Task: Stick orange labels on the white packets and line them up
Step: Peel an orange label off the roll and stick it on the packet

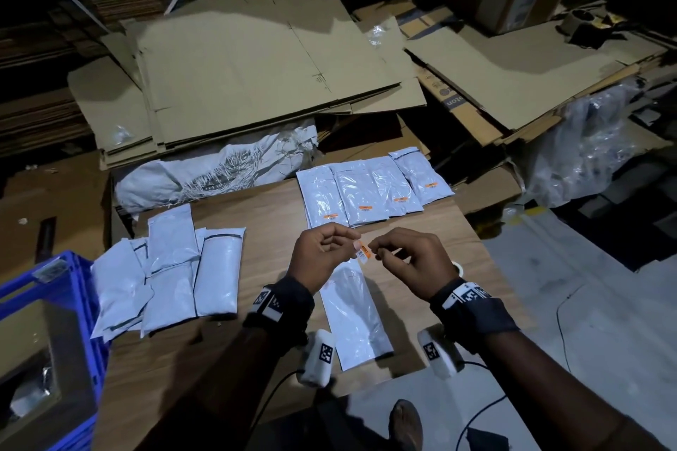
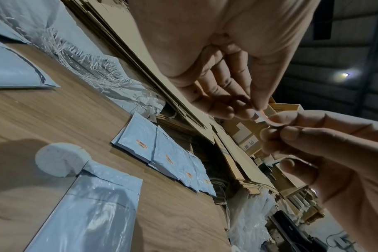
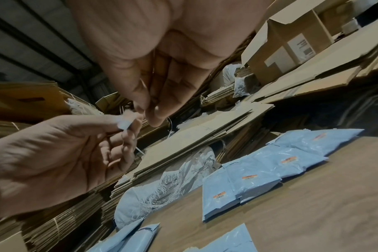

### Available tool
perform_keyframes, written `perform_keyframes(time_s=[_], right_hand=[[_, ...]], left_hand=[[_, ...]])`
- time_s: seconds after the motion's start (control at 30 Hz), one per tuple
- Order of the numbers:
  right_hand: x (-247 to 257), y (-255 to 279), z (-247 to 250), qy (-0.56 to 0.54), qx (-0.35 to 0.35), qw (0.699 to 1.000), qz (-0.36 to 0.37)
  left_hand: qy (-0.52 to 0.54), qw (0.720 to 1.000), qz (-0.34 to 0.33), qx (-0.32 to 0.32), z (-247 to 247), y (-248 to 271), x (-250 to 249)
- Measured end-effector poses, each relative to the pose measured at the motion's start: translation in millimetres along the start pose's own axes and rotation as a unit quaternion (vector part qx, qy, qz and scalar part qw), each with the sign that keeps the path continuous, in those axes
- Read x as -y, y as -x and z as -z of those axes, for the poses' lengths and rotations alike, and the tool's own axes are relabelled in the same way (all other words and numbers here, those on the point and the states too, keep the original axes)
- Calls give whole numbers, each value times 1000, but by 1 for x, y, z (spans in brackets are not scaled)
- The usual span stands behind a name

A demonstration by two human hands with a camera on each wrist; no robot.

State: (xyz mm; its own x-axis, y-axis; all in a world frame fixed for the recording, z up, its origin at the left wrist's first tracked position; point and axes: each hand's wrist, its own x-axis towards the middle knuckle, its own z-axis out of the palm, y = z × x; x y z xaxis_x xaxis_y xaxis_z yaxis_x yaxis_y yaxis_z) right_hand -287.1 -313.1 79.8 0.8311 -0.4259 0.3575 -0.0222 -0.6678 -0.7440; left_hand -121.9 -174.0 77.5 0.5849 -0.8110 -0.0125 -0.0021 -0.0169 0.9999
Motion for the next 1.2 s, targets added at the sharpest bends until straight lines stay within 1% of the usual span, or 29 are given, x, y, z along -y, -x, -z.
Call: perform_keyframes(time_s=[0.1, 0.23, 0.33, 0.43, 0.6, 0.67, 0.77, 0.93, 1.1, 1.2], right_hand=[[3, -6, 2, -25, 11, 999, -27], [14, -8, 0, -63, -13, 995, -77], [17, -9, -4, -55, -8, 995, -85], [7, -10, -6, -57, -20, 994, -92], [7, -12, -5, -116, -29, 983, -136], [10, -11, -7, -129, -24, 983, -129], [9, -10, -11, -120, -16, 987, -106], [14, -9, -18, -139, -26, 979, -145], [18, -1, -31, -156, -7, 972, -175], [15, 6, -41, -141, 12, 973, -184]], left_hand=[[-6, 1000, -6, -18, 1, 0, 0], [-2, 999, -17, -37, 1, 1, 1], [5, 999, -16, -45, -1, 2, -1], [17, 999, -8, -47, -3, 4, -2], [34, 998, -4, -54, -3, 7, -3], [40, 998, -5, -58, -4, 9, -4], [45, 997, -4, -61, -5, 13, -5], [43, 997, 1, -65, 0, 21, -1], [37, 997, 7, -70, 8, 33, 11], [48, 996, 21, -69, 13, 42, 21]])
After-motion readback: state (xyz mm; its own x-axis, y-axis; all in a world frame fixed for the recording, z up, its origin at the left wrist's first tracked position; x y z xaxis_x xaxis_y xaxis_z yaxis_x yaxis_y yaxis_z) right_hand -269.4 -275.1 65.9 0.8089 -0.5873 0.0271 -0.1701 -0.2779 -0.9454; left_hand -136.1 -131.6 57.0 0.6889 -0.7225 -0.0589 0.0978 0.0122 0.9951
